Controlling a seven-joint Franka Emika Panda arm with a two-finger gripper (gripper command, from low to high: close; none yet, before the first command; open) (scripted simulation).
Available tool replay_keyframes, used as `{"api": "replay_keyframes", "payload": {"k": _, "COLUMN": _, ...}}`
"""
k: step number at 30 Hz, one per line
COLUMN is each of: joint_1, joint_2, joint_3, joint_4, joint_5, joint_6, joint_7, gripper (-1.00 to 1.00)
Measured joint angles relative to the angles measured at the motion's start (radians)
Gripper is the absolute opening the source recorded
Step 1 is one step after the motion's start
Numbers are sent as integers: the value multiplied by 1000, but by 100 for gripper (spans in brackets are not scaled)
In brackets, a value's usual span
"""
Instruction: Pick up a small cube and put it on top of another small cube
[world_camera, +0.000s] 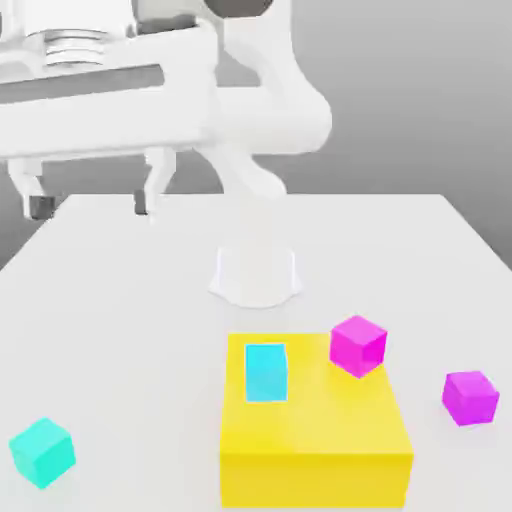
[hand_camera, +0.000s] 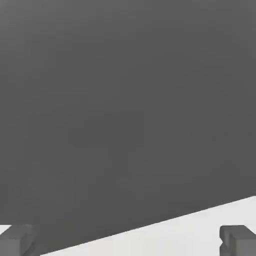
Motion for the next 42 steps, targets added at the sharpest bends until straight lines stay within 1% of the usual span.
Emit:
{"api": "replay_keyframes", "payload": {"k": 6, "joint_1": -74, "joint_2": 217, "joint_3": -41, "joint_4": -15, "joint_5": 53, "joint_6": 70, "joint_7": -31, "gripper": 0}}
{"api": "replay_keyframes", "payload": {"k": 12, "joint_1": -129, "joint_2": 429, "joint_3": -78, "joint_4": -32, "joint_5": 71, "joint_6": 145, "joint_7": -37, "gripper": 0}}
{"api": "replay_keyframes", "payload": {"k": 14, "joint_1": -152, "joint_2": 500, "joint_3": -68, "joint_4": -26, "joint_5": 94, "joint_6": 185, "joint_7": -53, "gripper": 0}}
{"api": "replay_keyframes", "payload": {"k": 17, "joint_1": -199, "joint_2": 609, "joint_3": -14, "joint_4": -4, "joint_5": 153, "joint_6": 264, "joint_7": -97, "gripper": 0}}
{"api": "replay_keyframes", "payload": {"k": 18, "joint_1": -212, "joint_2": 635, "joint_3": 2, "joint_4": 2, "joint_5": 167, "joint_6": 284, "joint_7": -107, "gripper": -100}}
{"api": "replay_keyframes", "payload": {"k": 24, "joint_1": -219, "joint_2": 648, "joint_3": 10, "joint_4": 5, "joint_5": 173, "joint_6": 293, "joint_7": -111, "gripper": -100}}
{"api": "replay_keyframes", "payload": {"k": 26, "joint_1": -203, "joint_2": 611, "joint_3": -10, "joint_4": -4, "joint_5": 151, "joint_6": 266, "joint_7": -95, "gripper": -100}}
{"api": "replay_keyframes", "payload": {"k": 29, "joint_1": -167, "joint_2": 512, "joint_3": -59, "joint_4": -27, "joint_5": 87, "joint_6": 191, "joint_7": -48, "gripper": -100}}
{"api": "replay_keyframes", "payload": {"k": 30, "joint_1": -155, "joint_2": 476, "joint_3": -60, "joint_4": -39, "joint_5": 68, "joint_6": 168, "joint_7": -47, "gripper": -100}}
{"api": "replay_keyframes", "payload": {"k": 36, "joint_1": -40, "joint_2": 265, "joint_3": 65, "joint_4": -145, "joint_5": 7, "joint_6": 65, "joint_7": -208, "gripper": -100}}
{"api": "replay_keyframes", "payload": {"k": 39, "joint_1": 55, "joint_2": 160, "joint_3": 129, "joint_4": -200, "joint_5": -11, "joint_6": 15, "joint_7": -306, "gripper": -100}}
{"api": "replay_keyframes", "payload": {"k": 42, "joint_1": 135, "joint_2": 54, "joint_3": 161, "joint_4": -255, "joint_5": -31, "joint_6": -34, "joint_7": -402, "gripper": -100}}
